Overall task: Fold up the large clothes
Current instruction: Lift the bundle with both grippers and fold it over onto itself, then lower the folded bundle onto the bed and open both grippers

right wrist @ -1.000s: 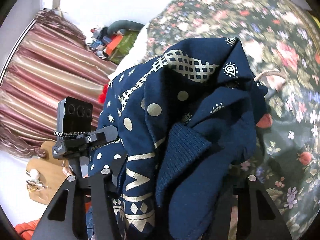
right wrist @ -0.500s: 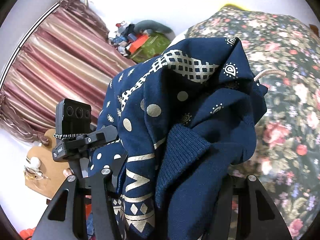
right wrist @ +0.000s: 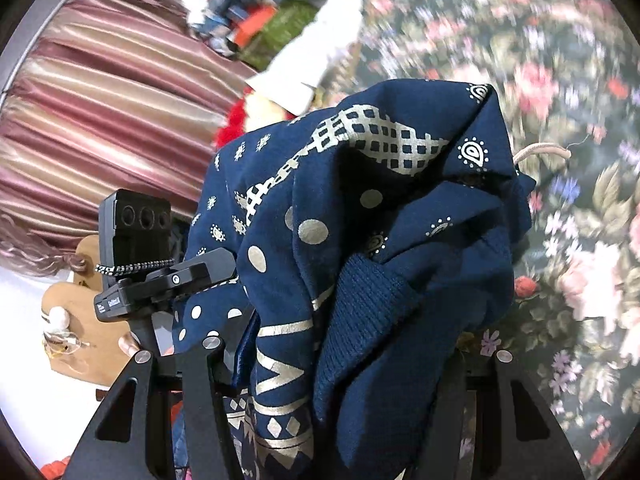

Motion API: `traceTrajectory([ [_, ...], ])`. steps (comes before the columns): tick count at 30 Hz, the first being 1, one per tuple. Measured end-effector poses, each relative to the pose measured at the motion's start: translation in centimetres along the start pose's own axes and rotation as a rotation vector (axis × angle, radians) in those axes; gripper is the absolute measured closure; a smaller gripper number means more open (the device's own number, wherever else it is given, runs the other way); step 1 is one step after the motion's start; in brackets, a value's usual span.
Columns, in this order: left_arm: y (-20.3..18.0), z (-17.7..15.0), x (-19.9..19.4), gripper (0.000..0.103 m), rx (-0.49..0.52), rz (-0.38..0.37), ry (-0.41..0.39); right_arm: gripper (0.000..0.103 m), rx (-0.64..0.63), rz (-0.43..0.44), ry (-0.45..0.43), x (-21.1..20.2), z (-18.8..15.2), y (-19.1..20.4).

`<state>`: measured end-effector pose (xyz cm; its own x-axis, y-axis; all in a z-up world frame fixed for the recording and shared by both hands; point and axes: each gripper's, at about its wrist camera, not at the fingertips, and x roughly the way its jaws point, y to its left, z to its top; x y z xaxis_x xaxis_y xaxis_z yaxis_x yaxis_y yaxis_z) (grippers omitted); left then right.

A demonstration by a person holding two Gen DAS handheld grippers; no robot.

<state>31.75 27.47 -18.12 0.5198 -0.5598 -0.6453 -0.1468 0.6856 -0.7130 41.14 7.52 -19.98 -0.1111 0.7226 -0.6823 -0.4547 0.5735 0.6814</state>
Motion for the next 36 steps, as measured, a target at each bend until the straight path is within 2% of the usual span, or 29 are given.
traceTrajectory([
  [4, 3.5, -0.2, 3.3, 0.014, -0.061, -0.003, 0.065, 0.050, 0.037, -0.038, 0.063, 3.2, 0.6, -3.0],
  [9, 3.5, -0.7, 3.8, 0.014, 0.013, 0.009, 0.046, 0.048, 0.018, -0.030, 0.087, 4.3, 0.9, -4.3],
  [12, 3.5, -0.9, 3.6, 0.014, 0.018, 0.009, 0.055, 0.040, -0.009, -0.073, 0.085, 4.7, 0.8, -3.7],
  [14, 3.2, -0.9, 3.7, 0.014, 0.023, 0.027, 0.057, 0.031, -0.024, -0.114, 0.073, 4.6, 0.4, -3.3],
  [15, 3.0, -0.8, 3.7, 0.014, 0.027, 0.040, 0.054, 0.030, -0.040, -0.138, 0.066, 4.2, -0.1, -2.9],
  [19, 1.4, -1.2, 1.8, 0.015, 0.079, 0.125, 0.016, 0.029, -0.111, -0.229, 0.051, 1.9, -1.4, -1.9],
  [23, -1.7, -2.1, -2.9, 0.017, 0.202, 0.274, -0.130, 0.029, -0.251, -0.397, -0.013, -1.4, -2.9, 0.6],
  [26, -4.2, -3.4, -5.2, 0.017, 0.302, 0.346, -0.189, 0.029, -0.380, -0.509, -0.104, -3.7, -4.6, 3.4],
  [30, -6.5, -5.5, -4.0, 0.017, 0.417, 0.421, -0.167, 0.027, -0.528, -0.582, -0.217, -4.9, -6.3, 7.1],
  [31, -7.1, -6.3, -3.1, 0.017, 0.463, 0.443, -0.155, 0.023, -0.556, -0.580, -0.230, -4.5, -6.5, 8.0],
  [33, -7.6, -7.2, -1.7, 0.017, 0.521, 0.474, -0.134, 0.018, -0.589, -0.561, -0.216, -3.1, -7.0, 8.9],
  [36, -6.8, -8.9, 0.6, 0.016, 0.588, 0.568, -0.069, 0.018, -0.588, -0.565, -0.088, 0.6, -7.0, 7.7],
])
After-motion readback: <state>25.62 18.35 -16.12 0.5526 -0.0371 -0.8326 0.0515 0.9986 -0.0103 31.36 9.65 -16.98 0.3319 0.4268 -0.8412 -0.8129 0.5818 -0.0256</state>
